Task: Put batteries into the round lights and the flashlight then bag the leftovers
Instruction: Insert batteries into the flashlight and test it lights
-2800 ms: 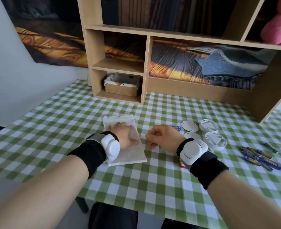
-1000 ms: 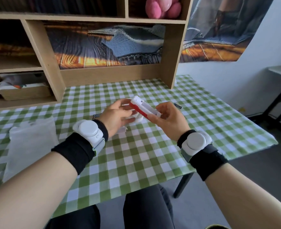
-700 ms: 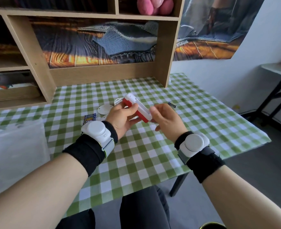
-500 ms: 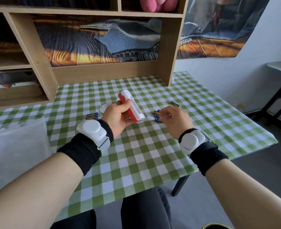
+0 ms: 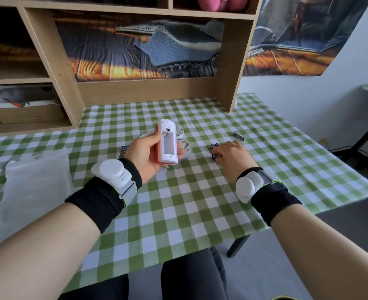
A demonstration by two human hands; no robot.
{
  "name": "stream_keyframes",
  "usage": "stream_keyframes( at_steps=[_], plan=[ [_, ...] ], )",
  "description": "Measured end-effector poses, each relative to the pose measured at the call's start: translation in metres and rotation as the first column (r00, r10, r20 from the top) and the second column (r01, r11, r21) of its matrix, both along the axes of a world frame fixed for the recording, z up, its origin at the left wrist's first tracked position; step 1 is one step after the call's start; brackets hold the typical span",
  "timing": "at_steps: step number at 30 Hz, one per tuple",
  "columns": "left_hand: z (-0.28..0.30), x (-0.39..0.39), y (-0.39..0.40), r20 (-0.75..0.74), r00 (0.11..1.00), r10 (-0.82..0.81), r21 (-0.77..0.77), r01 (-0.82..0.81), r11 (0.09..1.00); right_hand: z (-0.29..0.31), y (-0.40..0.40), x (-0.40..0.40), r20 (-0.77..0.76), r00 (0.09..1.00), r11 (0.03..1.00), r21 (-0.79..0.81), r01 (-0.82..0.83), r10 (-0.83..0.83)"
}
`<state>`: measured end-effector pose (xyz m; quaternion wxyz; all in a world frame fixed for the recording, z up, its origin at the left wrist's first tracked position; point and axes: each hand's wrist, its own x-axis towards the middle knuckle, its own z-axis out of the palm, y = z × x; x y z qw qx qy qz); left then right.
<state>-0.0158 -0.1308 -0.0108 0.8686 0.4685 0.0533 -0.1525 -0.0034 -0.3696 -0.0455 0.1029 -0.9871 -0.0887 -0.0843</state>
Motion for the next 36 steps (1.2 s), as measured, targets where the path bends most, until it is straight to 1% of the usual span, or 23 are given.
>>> stream_keyframes(
  at_steps=[2,3,4,5,6,7,8,10,12,13,14,17,20,22,24,26,28,32,34,36],
  plan=[
    [-0.001,0.0,0.007,-0.006,1.0,0.008,0.002,-0.008,1.0,0.0,-0.001,0.004,-0.014,0.999,0.996,-0.078,-0.036,0.035],
    [-0.002,-0.001,0.01,-0.009,1.0,0.008,-0.004,-0.008,1.0,0.0,0.001,0.005,0.003,0.999,0.995,-0.086,-0.054,0.054],
    [-0.001,-0.002,0.013,-0.009,1.0,0.006,-0.008,-0.006,1.0,-0.001,0.004,0.004,0.038,0.997,0.997,-0.036,-0.066,0.067],
    [-0.002,-0.004,0.017,-0.011,1.0,0.005,-0.009,-0.005,1.0,0.0,0.01,0.002,0.07,0.995,0.994,0.076,-0.077,0.072],
    [-0.004,-0.006,0.022,-0.013,1.0,0.005,-0.004,-0.005,1.0,0.002,0.021,-0.002,0.093,0.993,0.969,0.229,-0.09,0.07],
    [-0.007,-0.009,0.023,-0.016,1.0,-0.004,0.007,0.004,1.0,0.007,0.027,-0.008,0.106,0.993,0.918,0.385,-0.095,0.058],
    [-0.012,-0.012,0.027,-0.016,1.0,-0.002,0.021,0.002,1.0,0.01,0.039,-0.012,0.109,0.992,0.843,0.526,-0.112,0.064],
    [-0.021,-0.017,0.029,-0.001,1.0,-0.01,0.044,0.01,0.999,0.017,0.06,-0.019,0.086,0.992,0.641,0.757,-0.126,0.093],
    [-0.028,-0.023,0.031,0.008,1.0,-0.015,0.046,0.014,0.999,0.02,0.077,-0.023,0.045,0.991,0.406,0.909,-0.094,0.129],
    [-0.031,-0.024,0.032,0.014,1.0,-0.013,0.041,0.013,0.999,0.02,0.084,-0.024,0.027,0.99,0.312,0.948,-0.07,0.142],
    [-0.033,-0.025,0.035,0.021,1.0,-0.01,0.029,0.009,1.0,0.019,0.092,-0.023,0.011,0.987,0.244,0.969,-0.05,0.16],
    [-0.039,-0.024,0.039,0.028,1.0,-0.012,0.002,0.012,1.0,0.012,0.106,-0.024,-0.002,0.976,0.132,0.991,-0.028,0.219],
    [-0.043,-0.022,0.04,0.051,0.999,0.01,-0.017,-0.009,1.0,0.006,0.114,-0.024,0.028,0.97,0.08,0.996,-0.049,0.241],
    [-0.043,-0.021,0.04,0.066,0.998,-0.013,-0.017,0.014,1.0,0.007,0.114,-0.026,0.08,0.974,0.082,0.992,-0.099,0.213],
    [-0.045,-0.02,0.041,0.089,0.993,-0.079,0.015,0.078,0.997,0.007,0.113,-0.026,0.156,0.968,0.122,0.976,-0.182,0.198],
    [-0.045,-0.018,0.042,0.125,0.982,-0.139,0.058,0.132,0.99,0.01,0.115,-0.028,0.219,0.959,0.209,0.944,-0.255,0.182],
    [-0.045,-0.018,0.043,0.157,0.973,-0.169,0.085,0.157,0.984,0.009,0.119,-0.031,0.249,0.953,0.293,0.911,-0.291,0.175],
    [-0.045,-0.019,0.045,0.163,0.975,-0.149,0.051,0.142,0.989,0.003,0.125,-0.035,0.269,0.949,0.485,0.816,-0.315,0.164],
    [-0.044,-0.02,0.045,0.165,0.976,-0.144,0.031,0.141,0.99,0.002,0.125,-0.036,0.268,0.952,0.531,0.79,-0.305,0.147],
    [-0.043,-0.02,0.045,0.167,0.975,-0.149,0.015,0.148,0.989,0.003,0.125,-0.037,0.251,0.958,0.554,0.782,-0.286,0.141]
  ],
)
